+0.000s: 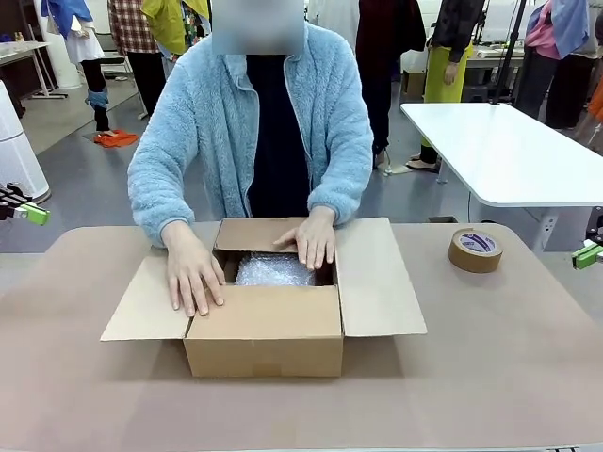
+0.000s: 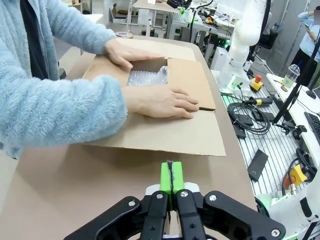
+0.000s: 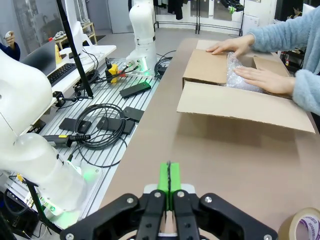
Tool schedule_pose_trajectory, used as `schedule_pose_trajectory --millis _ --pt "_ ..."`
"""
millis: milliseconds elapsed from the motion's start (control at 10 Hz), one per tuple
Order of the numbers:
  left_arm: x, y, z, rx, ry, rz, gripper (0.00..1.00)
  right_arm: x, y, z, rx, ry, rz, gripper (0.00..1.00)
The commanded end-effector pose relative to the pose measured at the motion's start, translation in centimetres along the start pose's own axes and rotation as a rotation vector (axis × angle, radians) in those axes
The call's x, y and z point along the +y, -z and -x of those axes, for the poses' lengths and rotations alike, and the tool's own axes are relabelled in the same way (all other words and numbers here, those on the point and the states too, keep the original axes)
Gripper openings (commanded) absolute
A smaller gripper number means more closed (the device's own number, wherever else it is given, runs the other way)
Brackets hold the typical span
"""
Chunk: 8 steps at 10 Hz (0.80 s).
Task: Wrap the clocks to prevent damage.
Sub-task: Push the right (or left) flap of the Package Box to close it.
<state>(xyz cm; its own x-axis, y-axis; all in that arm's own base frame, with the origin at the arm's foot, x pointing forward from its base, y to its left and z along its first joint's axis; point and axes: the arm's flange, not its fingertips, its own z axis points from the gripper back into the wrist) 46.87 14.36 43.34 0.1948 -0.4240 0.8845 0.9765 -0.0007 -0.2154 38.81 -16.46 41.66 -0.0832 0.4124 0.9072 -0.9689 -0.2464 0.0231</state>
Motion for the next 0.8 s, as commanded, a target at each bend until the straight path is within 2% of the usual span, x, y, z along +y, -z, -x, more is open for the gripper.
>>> schedule_pose_trajectory --millis 0,600,700 --pt "-0.1 0.0 0.0 -0.007 0.000 -0.004 0.00 0.3 0.3 0.0 -0.012 -0.004 0.002 0.01" --pt "2.3 1.9 1.5 0.047 0.025 -0.060 0.00 0.3 0.3 0.0 -0.012 -0.004 0.002 0.01" --pt "3.1 2.8 2.5 0.087 0.054 -0.008 0.00 0.3 0.3 0.0 -0.012 -0.004 0.002 0.01"
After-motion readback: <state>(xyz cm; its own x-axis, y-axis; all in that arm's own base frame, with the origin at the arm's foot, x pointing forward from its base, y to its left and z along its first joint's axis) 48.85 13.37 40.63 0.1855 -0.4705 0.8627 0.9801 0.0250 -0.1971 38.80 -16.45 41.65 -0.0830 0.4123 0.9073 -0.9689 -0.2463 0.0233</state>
